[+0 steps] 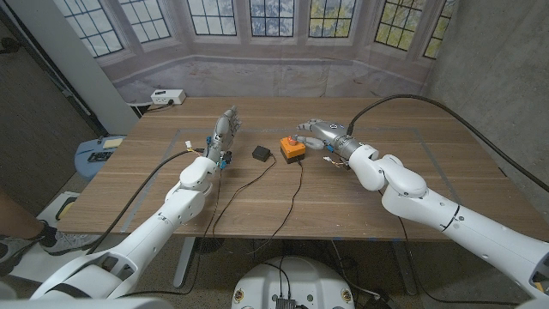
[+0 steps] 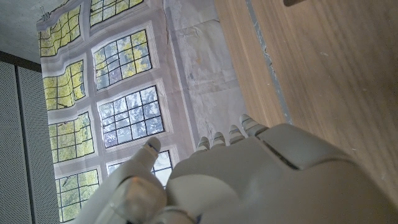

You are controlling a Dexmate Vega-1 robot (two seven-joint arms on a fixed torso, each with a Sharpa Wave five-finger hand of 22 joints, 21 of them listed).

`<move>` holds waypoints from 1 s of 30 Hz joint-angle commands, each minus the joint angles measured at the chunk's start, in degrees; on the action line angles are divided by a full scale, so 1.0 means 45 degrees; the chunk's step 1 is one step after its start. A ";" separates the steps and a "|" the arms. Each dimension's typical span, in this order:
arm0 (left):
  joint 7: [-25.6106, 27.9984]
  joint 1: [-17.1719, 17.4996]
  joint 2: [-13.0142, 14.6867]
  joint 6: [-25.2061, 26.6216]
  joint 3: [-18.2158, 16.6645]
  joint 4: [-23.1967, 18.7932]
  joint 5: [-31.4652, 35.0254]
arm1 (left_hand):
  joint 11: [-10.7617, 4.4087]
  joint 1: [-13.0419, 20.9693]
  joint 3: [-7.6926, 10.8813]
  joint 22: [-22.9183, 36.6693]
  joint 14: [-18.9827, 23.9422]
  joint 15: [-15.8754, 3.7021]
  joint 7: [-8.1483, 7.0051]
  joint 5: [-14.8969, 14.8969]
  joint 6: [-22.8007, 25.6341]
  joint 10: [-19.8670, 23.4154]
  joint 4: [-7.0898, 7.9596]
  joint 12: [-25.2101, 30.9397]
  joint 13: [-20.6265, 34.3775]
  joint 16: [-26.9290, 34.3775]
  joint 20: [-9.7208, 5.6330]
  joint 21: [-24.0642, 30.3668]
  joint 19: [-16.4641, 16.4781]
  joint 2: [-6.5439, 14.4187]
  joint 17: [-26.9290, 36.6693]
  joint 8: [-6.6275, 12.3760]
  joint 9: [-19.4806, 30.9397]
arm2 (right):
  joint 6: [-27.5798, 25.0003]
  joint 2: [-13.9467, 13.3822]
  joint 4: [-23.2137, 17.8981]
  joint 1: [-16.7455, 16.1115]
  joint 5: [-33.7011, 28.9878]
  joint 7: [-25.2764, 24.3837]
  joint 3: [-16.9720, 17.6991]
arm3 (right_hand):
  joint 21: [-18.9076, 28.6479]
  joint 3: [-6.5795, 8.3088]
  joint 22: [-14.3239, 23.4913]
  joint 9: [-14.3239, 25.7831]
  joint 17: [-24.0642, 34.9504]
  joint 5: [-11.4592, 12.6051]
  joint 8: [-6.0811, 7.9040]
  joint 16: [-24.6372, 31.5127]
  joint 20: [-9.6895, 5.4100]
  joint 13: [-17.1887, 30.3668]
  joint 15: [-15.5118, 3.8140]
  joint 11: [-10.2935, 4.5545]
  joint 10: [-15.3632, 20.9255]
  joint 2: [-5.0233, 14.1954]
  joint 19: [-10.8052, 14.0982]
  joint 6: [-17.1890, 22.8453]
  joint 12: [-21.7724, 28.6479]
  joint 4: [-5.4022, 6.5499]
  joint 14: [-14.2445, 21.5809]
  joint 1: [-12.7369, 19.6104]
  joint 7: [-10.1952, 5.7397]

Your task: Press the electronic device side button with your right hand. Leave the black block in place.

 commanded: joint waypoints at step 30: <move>-0.0334 -0.0156 -0.0231 -0.0103 -0.0039 0.0718 -0.0305 | 0.0018 -0.0005 0.0074 0.0038 0.0123 0.0023 0.0007 -0.0038 0.0055 0.0149 0.0072 -0.0051 0.0073 -0.0011 0.0046 -0.0050 0.0166 0.0050 0.0027 -0.0027 0.0062 | -0.0450 0.0900 0.0609 0.0752 -0.1124 0.1818 -0.0949 | -0.0036 0.0059 0.0053 0.0008 -0.0024 0.0161 -0.0035 -0.0020 -0.0061 0.0080 0.0175 -0.0021 0.0197 -0.0006 -0.0523 0.0194 -0.0026 0.0220 0.0077 -0.0337 -0.0040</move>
